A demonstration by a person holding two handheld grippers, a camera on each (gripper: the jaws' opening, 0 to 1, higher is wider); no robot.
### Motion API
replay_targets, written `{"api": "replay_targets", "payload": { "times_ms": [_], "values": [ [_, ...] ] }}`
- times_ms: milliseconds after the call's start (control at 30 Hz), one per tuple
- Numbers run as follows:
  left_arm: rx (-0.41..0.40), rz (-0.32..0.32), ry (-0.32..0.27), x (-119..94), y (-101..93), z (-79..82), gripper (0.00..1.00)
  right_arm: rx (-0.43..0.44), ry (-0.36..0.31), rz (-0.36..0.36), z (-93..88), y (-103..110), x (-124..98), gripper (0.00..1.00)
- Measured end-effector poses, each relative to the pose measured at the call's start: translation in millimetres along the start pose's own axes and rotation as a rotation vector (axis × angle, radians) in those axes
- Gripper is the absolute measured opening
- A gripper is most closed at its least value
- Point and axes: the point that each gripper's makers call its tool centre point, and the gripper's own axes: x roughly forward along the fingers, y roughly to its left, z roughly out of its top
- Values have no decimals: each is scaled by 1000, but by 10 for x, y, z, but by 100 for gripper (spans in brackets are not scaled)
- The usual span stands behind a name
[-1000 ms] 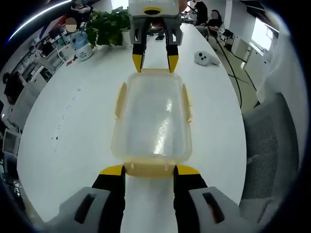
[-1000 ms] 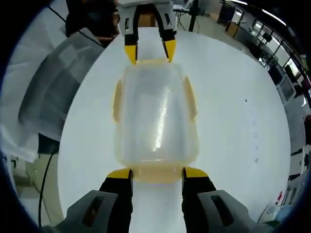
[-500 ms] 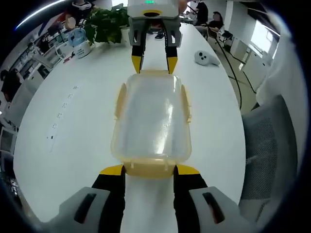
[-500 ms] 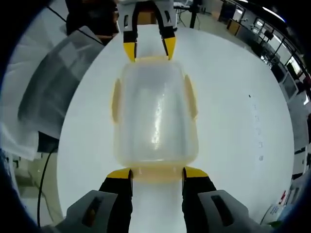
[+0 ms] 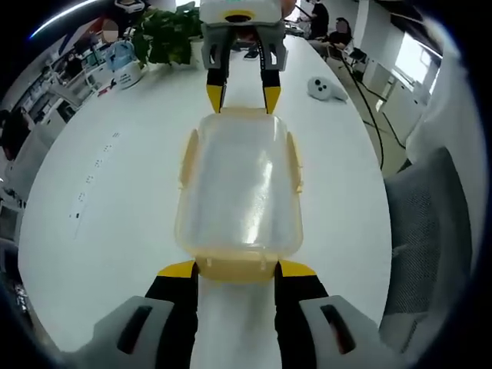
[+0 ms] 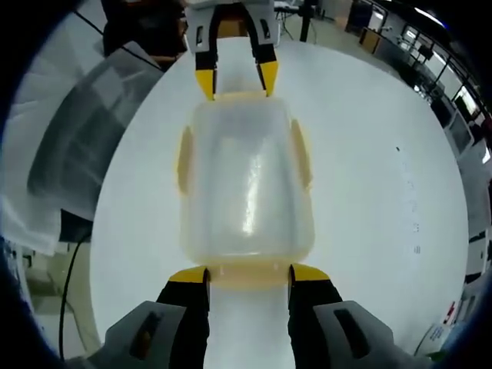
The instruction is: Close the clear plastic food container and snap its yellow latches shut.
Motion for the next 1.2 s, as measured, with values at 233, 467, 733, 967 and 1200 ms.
{"api": "replay_targets", "payload": {
  "times_ms": [233,467,733,967,1200],
  "values": [
    [2,-10,-9,22,10,-1,38,3,-6,-3,-8,-1,4,39],
    [2,-14,-17,27,1,2,39,3,-10,-4,-11,-1,6,39],
    [52,-26,4,27,-48,-83,46,-2,-16,-5,-29,14,7,45],
    [11,-20,4,-44,-81,-158,49,35,-38,-27,-47,26,-56,55],
    [-119,-3,-47,-123,-68,-76,49,185,-79,-36,-26,28,-117,53]
  ]
}}
